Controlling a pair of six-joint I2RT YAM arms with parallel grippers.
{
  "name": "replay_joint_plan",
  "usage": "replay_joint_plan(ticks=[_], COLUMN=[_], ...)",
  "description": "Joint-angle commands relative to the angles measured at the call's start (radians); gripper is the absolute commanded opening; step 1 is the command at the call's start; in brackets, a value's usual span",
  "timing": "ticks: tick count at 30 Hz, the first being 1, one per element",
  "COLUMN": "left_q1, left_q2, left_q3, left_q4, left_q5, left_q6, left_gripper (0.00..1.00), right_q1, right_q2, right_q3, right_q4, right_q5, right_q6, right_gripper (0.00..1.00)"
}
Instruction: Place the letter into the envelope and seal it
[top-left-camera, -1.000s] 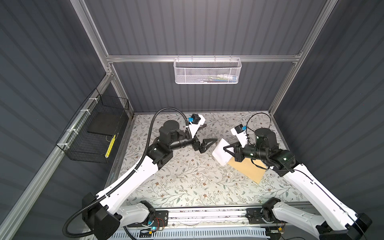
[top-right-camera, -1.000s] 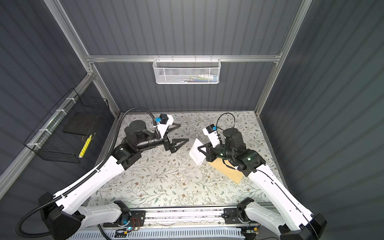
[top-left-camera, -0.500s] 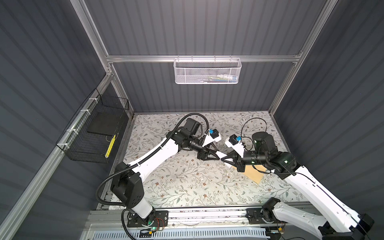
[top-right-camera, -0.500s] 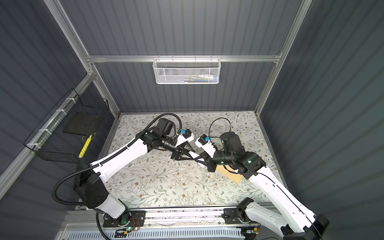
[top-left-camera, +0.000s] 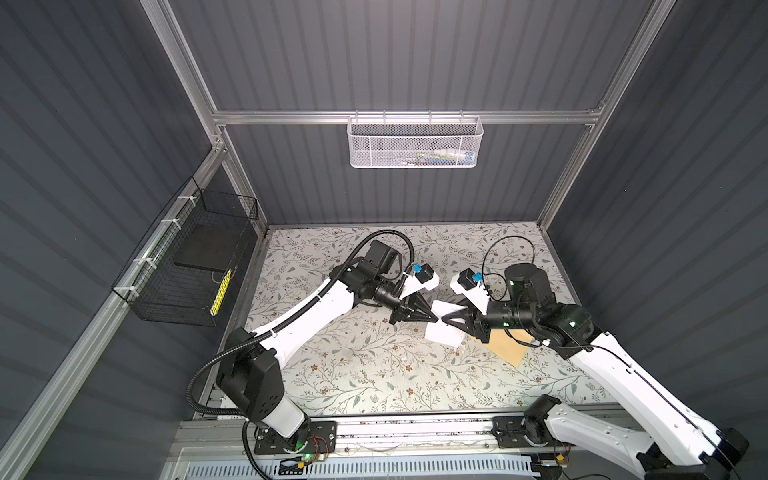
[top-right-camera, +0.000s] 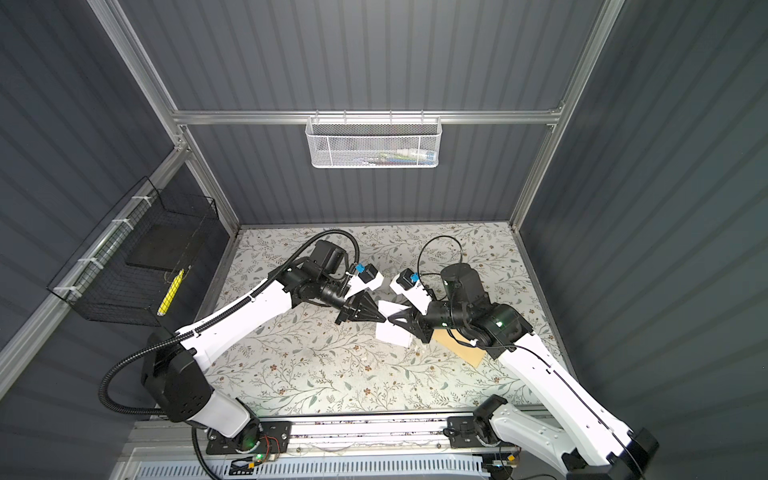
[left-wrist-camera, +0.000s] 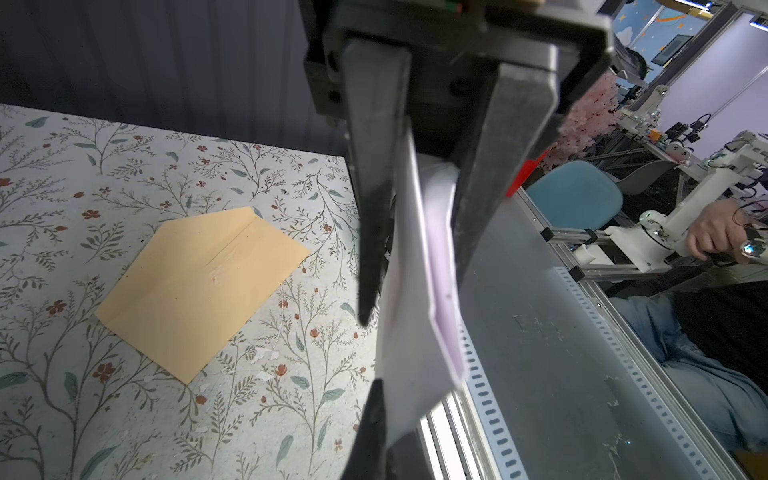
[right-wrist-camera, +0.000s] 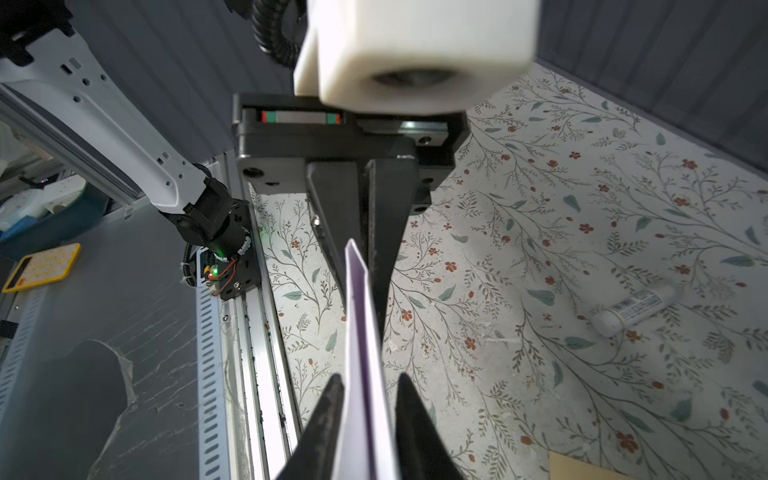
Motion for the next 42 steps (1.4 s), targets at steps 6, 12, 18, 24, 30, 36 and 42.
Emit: replay_joint_plan(ticks=[6, 12, 18, 24, 30, 36, 42], left_q1=[0.004, 0.008, 0.009, 0.009, 0.009, 0.010, 0.009], left_q2=[-0.127, -0.211, -0.283, -0.392, -0.478, -0.519, -0.543], left_q3=[-0.127, -0.213, -0.255, -0.326, -0.355, -0.381, -0.399], left_q4=[0.250, 0.418, 0.429, 0.471, 0.453, 0.448, 0.447], left_q5=[-0.086, -0.523, -0.816, -0.823, -0.831, -0.844, -0.866], left_q6=[-0.203, -0.403, -0.517, -0.624, -0.672, -0.687, -0.692], left_gripper=[0.00, 0.00, 0.00, 0.00, 0.00, 0.00, 0.00], right_q1=[-0.051, -0.178, -0.395, -0.421, -0.425, -0.430, -0.419], right_q2=[-0.072, -0.226, -0.104, 0.005, 0.081, 0.126, 0.137], right_q3=[-0.070, -0.175, -0.143, -0.299, -0.444, -0.526, -0.594], right_q4=[0.120, 0.209, -0.155, -0.088, 0.058, 0.175, 0.268], right_q5=[0.051, 0.426, 0.628, 0.671, 0.682, 0.639, 0.560], right_q6=[0.167, 0.451, 0.722, 0.810, 0.917, 0.990, 1.070], right_gripper=[0.91, 0.99, 0.99, 0.99, 0.99, 0.99, 0.99])
